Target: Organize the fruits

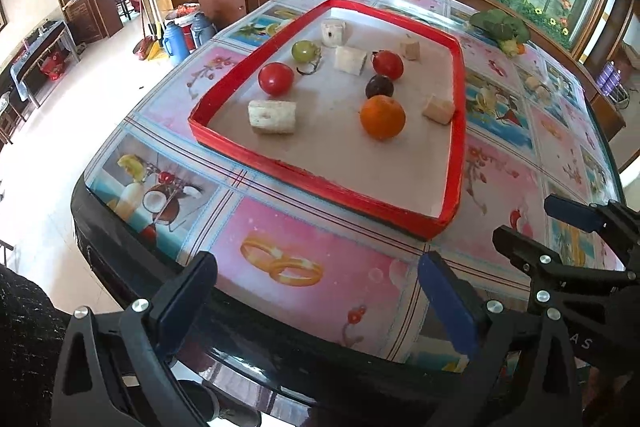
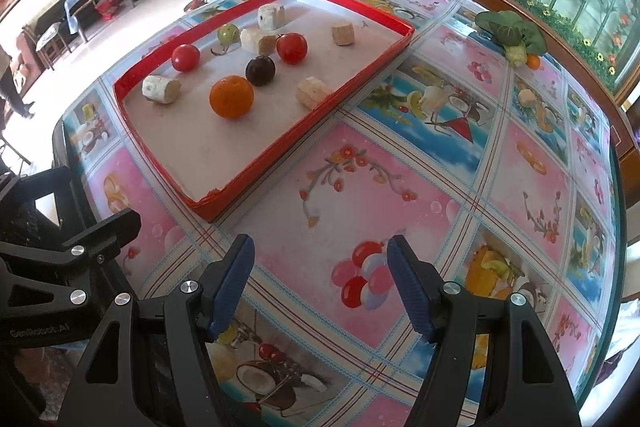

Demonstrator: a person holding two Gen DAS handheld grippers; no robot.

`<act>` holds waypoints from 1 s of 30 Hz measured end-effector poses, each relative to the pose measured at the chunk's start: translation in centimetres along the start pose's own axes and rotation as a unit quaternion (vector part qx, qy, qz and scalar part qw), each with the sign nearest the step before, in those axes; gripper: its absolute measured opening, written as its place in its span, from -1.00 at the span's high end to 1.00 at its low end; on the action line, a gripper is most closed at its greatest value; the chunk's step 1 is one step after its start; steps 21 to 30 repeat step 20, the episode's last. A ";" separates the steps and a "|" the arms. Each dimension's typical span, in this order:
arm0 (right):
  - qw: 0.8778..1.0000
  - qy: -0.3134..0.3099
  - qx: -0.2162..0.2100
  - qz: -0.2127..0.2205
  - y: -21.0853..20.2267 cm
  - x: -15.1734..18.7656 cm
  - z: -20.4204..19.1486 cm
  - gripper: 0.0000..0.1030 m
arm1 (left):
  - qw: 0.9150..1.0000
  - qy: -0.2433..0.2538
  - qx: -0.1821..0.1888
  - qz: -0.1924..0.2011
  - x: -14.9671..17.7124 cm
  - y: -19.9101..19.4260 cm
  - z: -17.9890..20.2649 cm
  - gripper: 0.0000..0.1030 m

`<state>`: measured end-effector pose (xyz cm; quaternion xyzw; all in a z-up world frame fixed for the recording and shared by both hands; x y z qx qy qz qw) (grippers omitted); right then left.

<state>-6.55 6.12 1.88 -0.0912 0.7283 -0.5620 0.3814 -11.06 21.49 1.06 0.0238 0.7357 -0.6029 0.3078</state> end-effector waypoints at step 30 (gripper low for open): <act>1.000 0.004 0.000 -0.004 0.4 -0.3 0.6 -0.33 | 1.000 0.015 0.015 0.000 0.0 0.2 0.9 -0.97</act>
Point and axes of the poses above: each gripper's, at about its wrist camera, not at the fingertips, and y roughly the way its jaws point, z to its right, x to its underside, the point moved 3 cm from there along y, roughly the way its jaws point, and after that the axes turned 8 degrees about -x, right-handed, at the moved point
